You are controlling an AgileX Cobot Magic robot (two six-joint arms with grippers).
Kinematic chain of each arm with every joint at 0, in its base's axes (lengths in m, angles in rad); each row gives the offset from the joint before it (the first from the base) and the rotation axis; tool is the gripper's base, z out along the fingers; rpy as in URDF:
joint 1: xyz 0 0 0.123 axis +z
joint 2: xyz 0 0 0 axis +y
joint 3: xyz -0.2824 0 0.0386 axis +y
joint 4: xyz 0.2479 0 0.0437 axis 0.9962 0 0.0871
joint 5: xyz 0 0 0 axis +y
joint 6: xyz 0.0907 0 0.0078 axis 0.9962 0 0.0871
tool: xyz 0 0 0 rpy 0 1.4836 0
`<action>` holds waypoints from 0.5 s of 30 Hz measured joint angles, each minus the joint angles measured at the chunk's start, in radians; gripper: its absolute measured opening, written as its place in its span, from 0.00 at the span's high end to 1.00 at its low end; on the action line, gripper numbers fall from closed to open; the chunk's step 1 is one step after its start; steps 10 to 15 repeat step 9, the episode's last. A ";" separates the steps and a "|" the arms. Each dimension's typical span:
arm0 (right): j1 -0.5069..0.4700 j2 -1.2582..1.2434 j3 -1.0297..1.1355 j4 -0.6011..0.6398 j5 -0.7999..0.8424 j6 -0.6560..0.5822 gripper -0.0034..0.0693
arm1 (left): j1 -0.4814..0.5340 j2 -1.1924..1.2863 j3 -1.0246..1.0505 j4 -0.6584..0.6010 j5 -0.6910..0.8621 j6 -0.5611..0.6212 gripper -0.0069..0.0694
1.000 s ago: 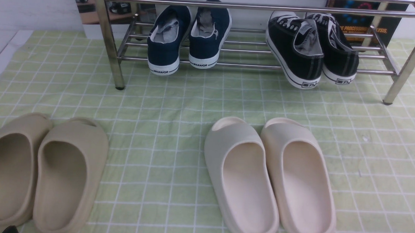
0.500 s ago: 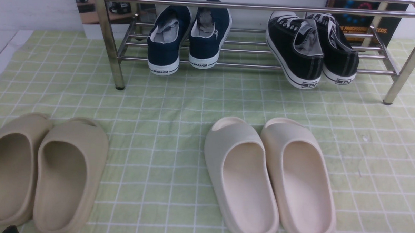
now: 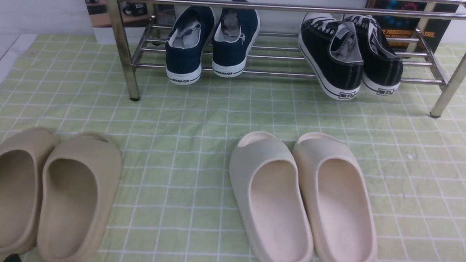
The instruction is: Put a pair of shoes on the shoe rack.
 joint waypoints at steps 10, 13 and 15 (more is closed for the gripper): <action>0.000 0.000 0.000 0.000 0.000 0.000 0.87 | 0.000 0.000 0.000 0.000 0.000 0.000 0.60; 0.000 0.000 0.000 0.000 0.000 0.000 0.87 | 0.000 0.000 0.000 0.000 0.000 0.000 0.60; 0.000 0.000 0.000 0.000 0.000 0.000 0.87 | 0.000 0.000 0.000 0.000 0.000 0.000 0.60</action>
